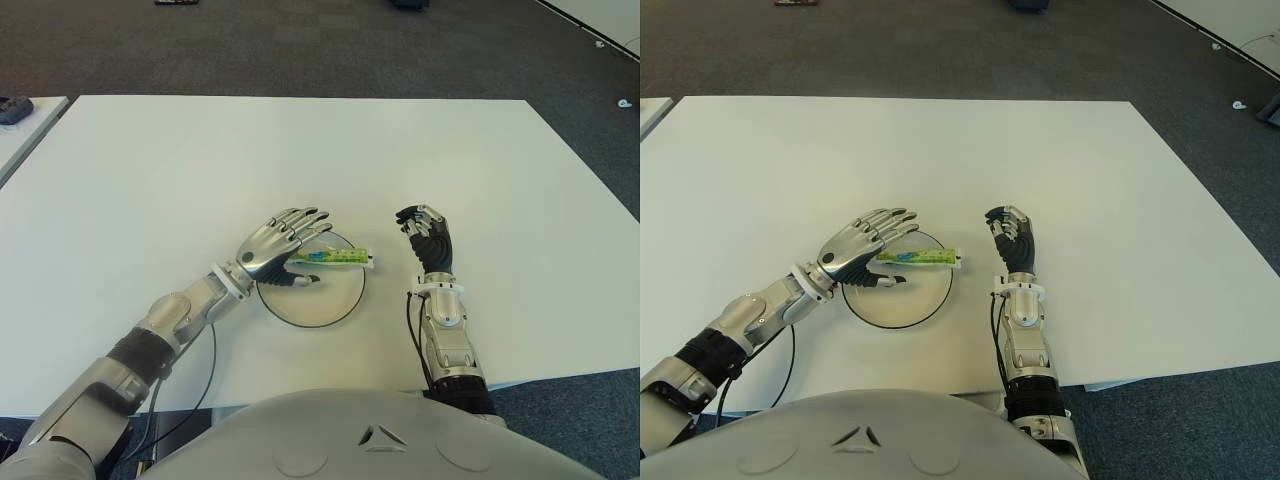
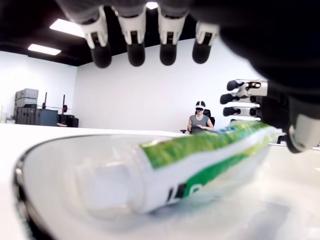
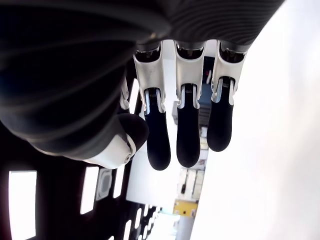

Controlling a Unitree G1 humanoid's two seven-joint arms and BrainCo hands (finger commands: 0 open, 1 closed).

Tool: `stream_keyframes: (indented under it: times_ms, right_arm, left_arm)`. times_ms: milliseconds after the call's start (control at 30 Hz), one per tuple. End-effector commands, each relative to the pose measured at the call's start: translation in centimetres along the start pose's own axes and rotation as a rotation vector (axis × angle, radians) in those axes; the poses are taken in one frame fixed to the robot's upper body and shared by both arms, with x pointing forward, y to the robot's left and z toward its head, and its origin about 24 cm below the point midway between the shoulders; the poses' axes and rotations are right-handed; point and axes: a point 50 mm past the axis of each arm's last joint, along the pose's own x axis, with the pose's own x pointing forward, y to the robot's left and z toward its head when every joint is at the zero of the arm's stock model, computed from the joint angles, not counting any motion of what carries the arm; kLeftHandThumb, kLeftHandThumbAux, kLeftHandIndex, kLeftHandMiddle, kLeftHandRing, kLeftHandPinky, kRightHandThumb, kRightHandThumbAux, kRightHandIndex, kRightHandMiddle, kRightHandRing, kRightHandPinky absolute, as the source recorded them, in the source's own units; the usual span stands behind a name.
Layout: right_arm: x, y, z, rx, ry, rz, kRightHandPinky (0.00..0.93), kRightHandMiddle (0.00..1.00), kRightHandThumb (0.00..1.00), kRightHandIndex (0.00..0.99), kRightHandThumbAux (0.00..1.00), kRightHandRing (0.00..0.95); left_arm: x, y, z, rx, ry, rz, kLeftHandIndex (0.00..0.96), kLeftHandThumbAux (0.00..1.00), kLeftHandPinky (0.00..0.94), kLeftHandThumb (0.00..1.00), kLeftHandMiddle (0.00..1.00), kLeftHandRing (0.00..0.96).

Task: Put the toothpaste on the table into the plate.

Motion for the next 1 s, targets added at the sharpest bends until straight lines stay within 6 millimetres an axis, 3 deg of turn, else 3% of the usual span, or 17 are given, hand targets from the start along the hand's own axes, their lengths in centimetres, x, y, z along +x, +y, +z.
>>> stream_keyframes:
  times_ms: [33, 267, 400, 533, 767, 1000]
  right_arm:
    - [0.2, 0.1, 0.1, -0.007, -0.011, 0.007, 0.463, 0.459, 0.703, 0.428, 0.732, 0.44]
    - [0.1, 0.1, 0.2, -0.001, -0.033, 0.018, 0.475, 0.464, 0.703, 0.428, 0.732, 0.45]
    - [0.1, 0.1, 0.2, 0.003, -0.041, 0.021, 0.47, 0.464, 0.702, 0.428, 0.731, 0.449]
    - [0.1, 0.1, 0.2, 0.002, -0.049, 0.024, 0.471, 0.462, 0.702, 0.428, 0.731, 0.449]
    - [0.1, 0.1, 0.2, -0.001, -0.049, 0.026, 0.45, 0.458, 0.701, 0.428, 0.731, 0.442]
    - [0.1, 0.1, 0.3, 0.003, -0.055, 0.032, 0.481, 0.463, 0.701, 0.427, 0.731, 0.45]
  left_arm:
    - [0.5, 0.5, -0.4, -0.002, -0.002, 0.015, 0.0, 0.4, 0.0, 0.137, 0.0, 0.0]
    - [0.8, 1.3, -0.8, -0.102, 0.016, 0.067, 0.0, 0.401, 0.0, 0.138, 0.0, 0.0]
    - [0.9, 1.9, -1.0, -0.243, 0.034, 0.113, 0.0, 0.405, 0.0, 0.12, 0.0, 0.0]
    - [0.9, 3.7, -1.2, -0.422, 0.048, 0.186, 0.0, 0.411, 0.0, 0.095, 0.0, 0.0]
    - [1.3, 4.9, -1.8, -0.558, 0.07, 0.261, 0.0, 0.424, 0.0, 0.055, 0.0, 0.0]
    - [1.0, 5.3, -4.2, -0.757, 0.218, 0.388, 0.0, 0.439, 0.0, 0.019, 0.0, 0.0]
